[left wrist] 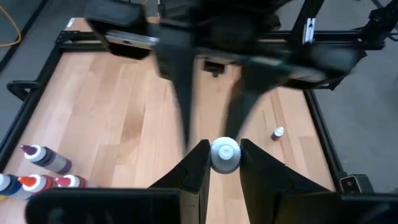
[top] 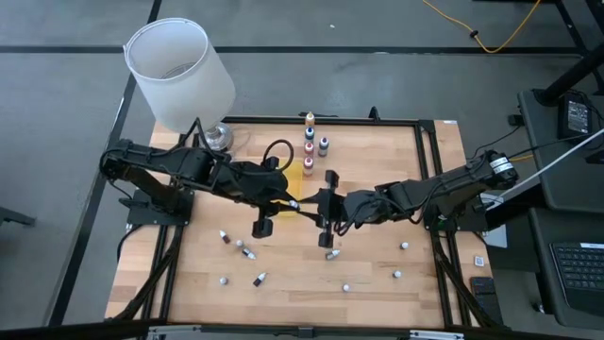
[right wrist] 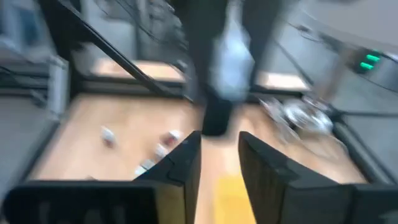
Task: Pick & Place food coloring
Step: Put the small green bottle into the yellow bin
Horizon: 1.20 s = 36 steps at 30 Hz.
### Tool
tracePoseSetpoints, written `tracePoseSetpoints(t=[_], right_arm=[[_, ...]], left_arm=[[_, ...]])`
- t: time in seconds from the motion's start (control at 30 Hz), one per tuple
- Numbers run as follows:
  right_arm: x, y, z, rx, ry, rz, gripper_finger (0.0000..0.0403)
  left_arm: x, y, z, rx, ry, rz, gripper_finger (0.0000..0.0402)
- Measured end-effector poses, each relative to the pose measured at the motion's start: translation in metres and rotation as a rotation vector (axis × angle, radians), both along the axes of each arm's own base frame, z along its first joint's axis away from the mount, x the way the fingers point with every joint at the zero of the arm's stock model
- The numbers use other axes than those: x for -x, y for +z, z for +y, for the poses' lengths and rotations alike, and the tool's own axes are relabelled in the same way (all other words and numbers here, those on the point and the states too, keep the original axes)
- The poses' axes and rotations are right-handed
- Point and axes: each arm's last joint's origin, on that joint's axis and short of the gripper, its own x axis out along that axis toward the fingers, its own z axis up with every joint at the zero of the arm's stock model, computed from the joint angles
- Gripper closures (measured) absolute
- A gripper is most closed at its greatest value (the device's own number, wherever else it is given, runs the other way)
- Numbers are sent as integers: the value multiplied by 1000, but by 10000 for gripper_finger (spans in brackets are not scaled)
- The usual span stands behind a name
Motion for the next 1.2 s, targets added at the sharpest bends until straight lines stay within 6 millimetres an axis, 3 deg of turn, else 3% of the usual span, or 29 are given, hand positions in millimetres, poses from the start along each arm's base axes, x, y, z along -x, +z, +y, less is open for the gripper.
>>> tracePoseSetpoints(t=[0.23,0.47,0.87,1.2], right_arm=[[15,7,3,30,-80,15,189],[29,12,3,17,-202,15,123],[33,10,4,-46,-227,30,116],[33,10,4,-49,-227,29,116]], left_arm=[[5,-7,4,-49,83,79,340],[5,-19,24,-29,262,146,340],[2,-81,45,-42,511,293,341],[2,-135,66,59,694,338,341]])
